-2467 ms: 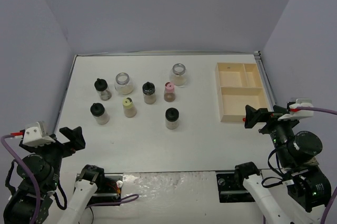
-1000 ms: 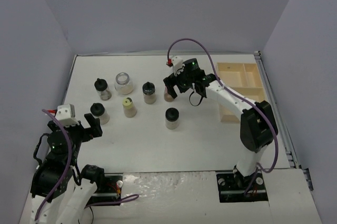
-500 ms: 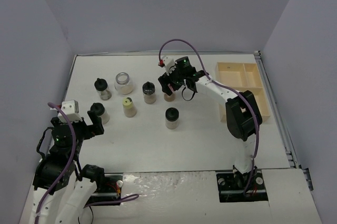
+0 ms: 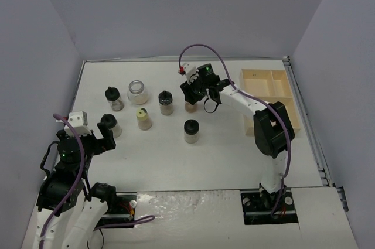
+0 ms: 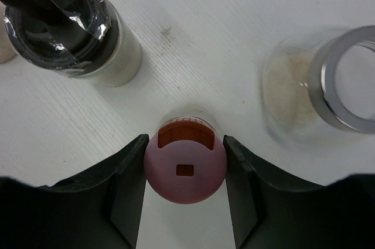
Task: Organize the condiment bottles
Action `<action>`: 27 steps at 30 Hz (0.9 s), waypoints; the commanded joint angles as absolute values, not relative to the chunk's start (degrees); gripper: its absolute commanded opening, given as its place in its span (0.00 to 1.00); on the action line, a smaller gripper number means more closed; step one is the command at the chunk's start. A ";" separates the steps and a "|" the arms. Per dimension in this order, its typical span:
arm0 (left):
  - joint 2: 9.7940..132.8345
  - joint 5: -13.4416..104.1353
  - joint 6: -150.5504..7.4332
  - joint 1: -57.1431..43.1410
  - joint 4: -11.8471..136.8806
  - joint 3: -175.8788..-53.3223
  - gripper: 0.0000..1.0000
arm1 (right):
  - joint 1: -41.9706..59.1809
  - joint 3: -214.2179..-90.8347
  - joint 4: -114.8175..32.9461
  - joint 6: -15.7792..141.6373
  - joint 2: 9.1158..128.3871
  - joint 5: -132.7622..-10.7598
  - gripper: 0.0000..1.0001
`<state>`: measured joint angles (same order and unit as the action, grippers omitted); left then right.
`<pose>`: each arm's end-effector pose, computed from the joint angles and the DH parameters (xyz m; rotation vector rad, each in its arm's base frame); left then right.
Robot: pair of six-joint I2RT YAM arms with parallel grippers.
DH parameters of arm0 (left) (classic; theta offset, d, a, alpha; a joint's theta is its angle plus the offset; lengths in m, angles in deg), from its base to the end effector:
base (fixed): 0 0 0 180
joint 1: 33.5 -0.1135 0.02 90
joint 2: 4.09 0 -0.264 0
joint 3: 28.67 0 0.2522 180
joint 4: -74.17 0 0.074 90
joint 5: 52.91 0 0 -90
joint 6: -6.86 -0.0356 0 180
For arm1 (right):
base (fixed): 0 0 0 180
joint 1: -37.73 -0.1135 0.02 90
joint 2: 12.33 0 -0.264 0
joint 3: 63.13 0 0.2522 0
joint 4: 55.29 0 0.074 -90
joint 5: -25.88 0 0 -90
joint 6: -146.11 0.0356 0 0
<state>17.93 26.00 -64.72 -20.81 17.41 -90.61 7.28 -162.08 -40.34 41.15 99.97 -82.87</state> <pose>0.0727 -0.0093 0.3428 -0.2267 1.8498 -0.1961 0.3911 0.2432 0.2485 -0.9846 1.8257 0.5039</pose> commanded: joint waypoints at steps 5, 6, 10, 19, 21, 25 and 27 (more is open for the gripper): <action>18.99 26.61 -65.38 -21.11 20.90 -92.07 0.97 | 18.81 -164.97 -36.81 45.61 77.64 -73.51 0.00; 19.05 26.65 -65.38 -21.11 20.84 -92.07 0.97 | 20.72 -166.09 -35.60 45.26 76.99 -72.46 0.00; 19.40 26.48 -65.38 -21.17 20.63 -92.06 0.97 | 28.75 -171.13 -32.77 44.10 76.85 -70.88 0.00; 19.01 27.39 -65.30 -21.27 20.41 -92.02 0.97 | 44.63 -179.80 -33.41 48.87 87.69 -68.35 0.00; 18.65 27.39 -65.30 -21.28 20.38 -92.00 0.97 | 46.34 -181.74 -33.87 49.40 90.33 -67.81 0.00; 18.42 27.49 -65.38 -21.28 20.33 -91.92 0.97 | 49.45 -183.58 -34.91 50.77 95.21 -68.59 0.00; 18.65 27.74 -65.38 -21.28 20.41 -91.91 0.97 | 50.63 -184.24 -35.18 51.24 96.78 -69.73 0.00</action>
<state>17.89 26.99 -64.72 -20.88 17.28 -90.61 48.45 -179.66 -31.63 49.06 95.31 -69.06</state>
